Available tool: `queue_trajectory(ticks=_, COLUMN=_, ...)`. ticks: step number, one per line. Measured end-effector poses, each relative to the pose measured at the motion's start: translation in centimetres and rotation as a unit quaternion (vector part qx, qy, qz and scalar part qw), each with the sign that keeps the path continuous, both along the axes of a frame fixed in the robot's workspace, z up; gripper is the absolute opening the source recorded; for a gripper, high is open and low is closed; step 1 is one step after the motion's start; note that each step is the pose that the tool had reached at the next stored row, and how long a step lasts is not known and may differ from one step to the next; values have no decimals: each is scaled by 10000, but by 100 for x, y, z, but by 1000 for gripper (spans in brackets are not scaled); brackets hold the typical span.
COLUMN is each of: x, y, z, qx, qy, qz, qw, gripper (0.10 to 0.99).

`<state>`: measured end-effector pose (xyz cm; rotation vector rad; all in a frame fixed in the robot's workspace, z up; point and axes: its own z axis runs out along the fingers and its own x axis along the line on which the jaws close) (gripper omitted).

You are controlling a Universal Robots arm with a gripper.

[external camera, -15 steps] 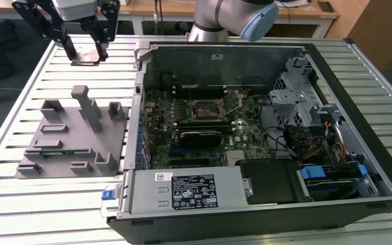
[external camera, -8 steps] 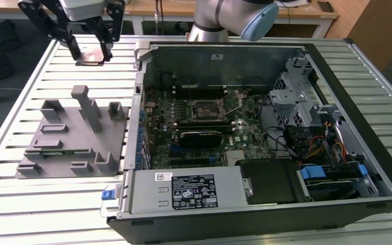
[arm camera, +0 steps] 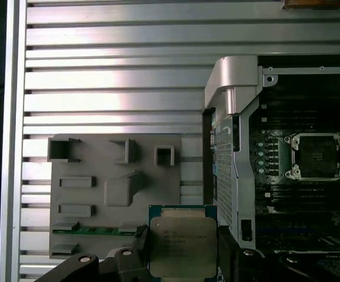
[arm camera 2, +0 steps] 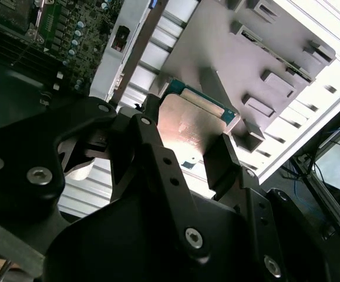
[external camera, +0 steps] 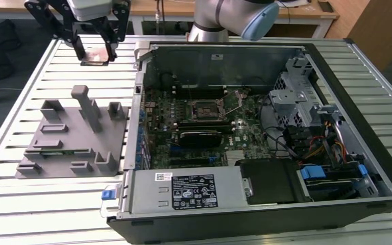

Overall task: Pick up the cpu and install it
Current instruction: 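Pick up the cpu and move it towards the insertion slot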

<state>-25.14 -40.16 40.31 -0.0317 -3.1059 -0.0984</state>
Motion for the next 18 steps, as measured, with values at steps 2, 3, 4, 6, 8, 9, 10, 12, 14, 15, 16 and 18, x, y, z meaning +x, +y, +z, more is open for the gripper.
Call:
queue_trajectory(ticks=2, x=21, y=0, z=0, qx=0, qy=3, qz=0, qw=10000, gripper=545)
queue_trajectory(ticks=3, x=33, y=0, z=0, qx=0, qy=4, qz=0, qw=10000, gripper=545)
queue_trajectory(ticks=4, x=44, y=0, z=0, qx=0, qy=6, qz=0, qw=10000, gripper=545)
queue_trajectory(ticks=6, x=65, y=0, z=0, qx=0, qy=9, qz=0, qw=10000, gripper=545)
queue_trajectory(ticks=8, x=85, y=0, z=0, qx=0, qy=12, qz=0, qw=10000, gripper=545)
queue_trajectory(ticks=9, x=95, y=0, z=0, qx=0, qy=13, qz=0, qw=10000, gripper=545)
queue_trajectory(ticks=10, x=106, y=0, z=0, qx=0, qy=15, qz=0, qw=10000, gripper=545)
queue_trajectory(ticks=12, x=125, y=0, z=0, qx=0, qy=17, qz=0, qw=10000, gripper=545)
queue_trajectory(ticks=14, x=143, y=0, z=0, qx=0, qy=20, qz=0, qw=10000, gripper=545)
queue_trajectory(ticks=15, x=151, y=0, z=0, qx=0, qy=21, qz=0, qw=10000, gripper=545)
queue_trajectory(ticks=16, x=160, y=0, z=0, qx=0, qy=21, qz=0, qw=10000, gripper=545)
queue_trajectory(ticks=18, x=177, y=0, z=0, qx=0, qy=23, qz=0, qw=10000, gripper=545)
